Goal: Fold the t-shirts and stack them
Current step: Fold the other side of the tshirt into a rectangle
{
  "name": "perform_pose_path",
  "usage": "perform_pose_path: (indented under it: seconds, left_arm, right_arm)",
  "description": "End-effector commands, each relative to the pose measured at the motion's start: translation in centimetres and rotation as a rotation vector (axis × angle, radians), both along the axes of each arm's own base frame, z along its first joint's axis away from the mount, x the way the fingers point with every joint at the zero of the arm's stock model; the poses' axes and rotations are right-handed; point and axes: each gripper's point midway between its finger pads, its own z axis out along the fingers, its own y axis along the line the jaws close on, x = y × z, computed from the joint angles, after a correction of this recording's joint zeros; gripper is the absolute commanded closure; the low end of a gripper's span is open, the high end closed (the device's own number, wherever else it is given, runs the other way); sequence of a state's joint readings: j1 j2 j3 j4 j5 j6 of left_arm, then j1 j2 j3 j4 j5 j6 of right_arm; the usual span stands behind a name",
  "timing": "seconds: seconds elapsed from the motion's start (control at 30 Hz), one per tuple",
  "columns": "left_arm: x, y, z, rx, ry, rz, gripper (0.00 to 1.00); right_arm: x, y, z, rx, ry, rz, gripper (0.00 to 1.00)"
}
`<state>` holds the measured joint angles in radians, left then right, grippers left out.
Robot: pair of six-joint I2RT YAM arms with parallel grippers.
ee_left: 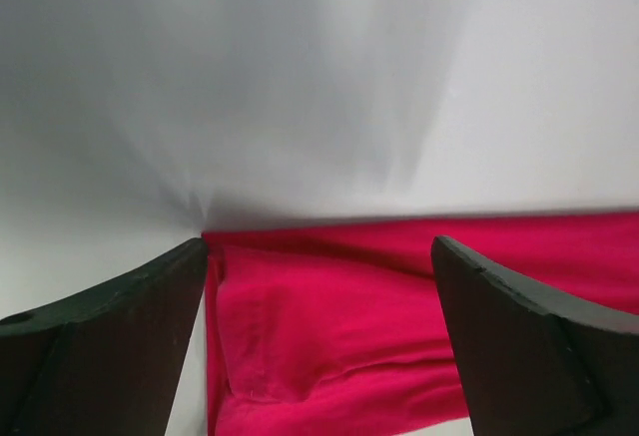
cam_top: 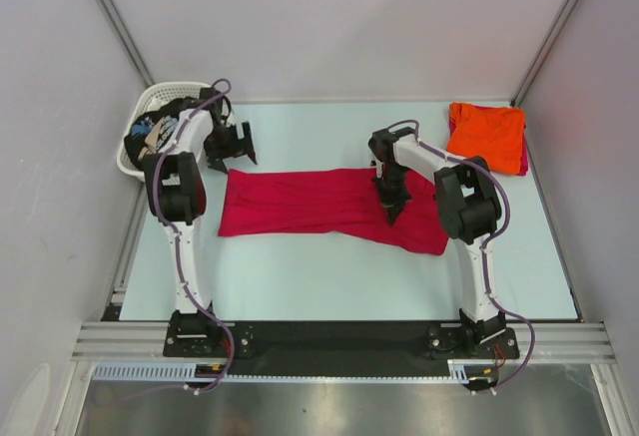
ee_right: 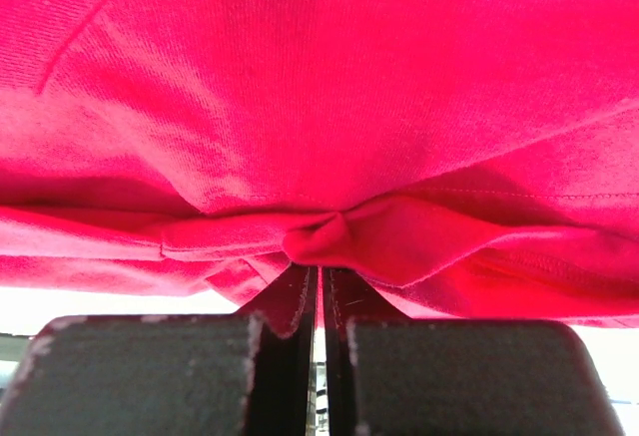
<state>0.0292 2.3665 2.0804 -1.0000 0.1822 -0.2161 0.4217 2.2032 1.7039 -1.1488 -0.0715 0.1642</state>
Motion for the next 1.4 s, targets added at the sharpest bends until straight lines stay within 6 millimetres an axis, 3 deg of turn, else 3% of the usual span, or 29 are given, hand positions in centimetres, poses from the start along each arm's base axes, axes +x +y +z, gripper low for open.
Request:
perform_pose_path:
  seconds: [0.0, 0.03, 0.07, 0.13, 0.3, 0.37, 0.5, 0.63, 0.8, 1.23, 1.3, 1.37]
  left_arm:
    - [0.1, 2.4, 5.6, 0.027, -0.127, 0.017, 0.01]
    - [0.3, 2.1, 7.4, 0.011, -0.168, 0.01, 0.0]
    - [0.5, 1.7, 10.3, -0.005, -0.238, 0.003, 0.0]
    - [0.0, 0.7, 14.3, -0.043, -0.337, -0.022, 0.0]
    - [-4.3, -0.7, 13.3, -0.051, -0.279, -0.084, 0.0]
    - [-6.5, -1.2, 11.6, -0.054, -0.227, -0.111, 0.0]
    - [-9.5, -2.3, 8.1, -0.062, -0.119, -0.137, 0.0]
    - [-12.0, -4.2, 5.2, -0.074, -0.017, -0.193, 0.0]
    - [-12.9, -5.4, 3.3, -0.06, 0.053, -0.233, 0.0]
    - [-12.5, -5.8, 3.5, -0.029, 0.054, -0.257, 0.0]
    - [-12.5, -5.9, 3.3, -0.029, 0.057, -0.258, 0.0]
    - [-12.5, -5.8, 2.9, -0.024, 0.071, -0.259, 0.0]
  right_arm:
    - [0.2, -0.7, 2.3, -0.038, -0.041, 0.004, 0.96]
    - [0.5, -0.7, 3.0, -0.04, -0.064, -0.001, 0.94]
    - [0.8, -0.7, 3.6, -0.039, -0.084, -0.003, 0.88]
    - [2.0, -1.3, 5.0, -0.066, -0.154, -0.01, 0.7]
    - [3.6, -2.2, 7.3, -0.113, -0.263, -0.025, 0.32]
    - [4.0, -2.4, 8.2, -0.12, -0.306, -0.029, 0.28]
    - [4.6, -2.2, 8.5, -0.095, -0.36, -0.034, 0.28]
    - [3.6, -1.6, 6.5, -0.069, -0.304, 0.0, 0.28]
    - [3.6, -0.8, 4.6, -0.047, -0.263, 0.007, 0.33]
    - [4.7, 1.7, 3.2, -0.002, -0.224, -0.018, 0.4]
    - [4.7, 2.0, 2.8, 0.002, -0.224, -0.015, 0.46]
    - [4.7, 2.2, 2.0, 0.006, -0.21, -0.012, 0.61]
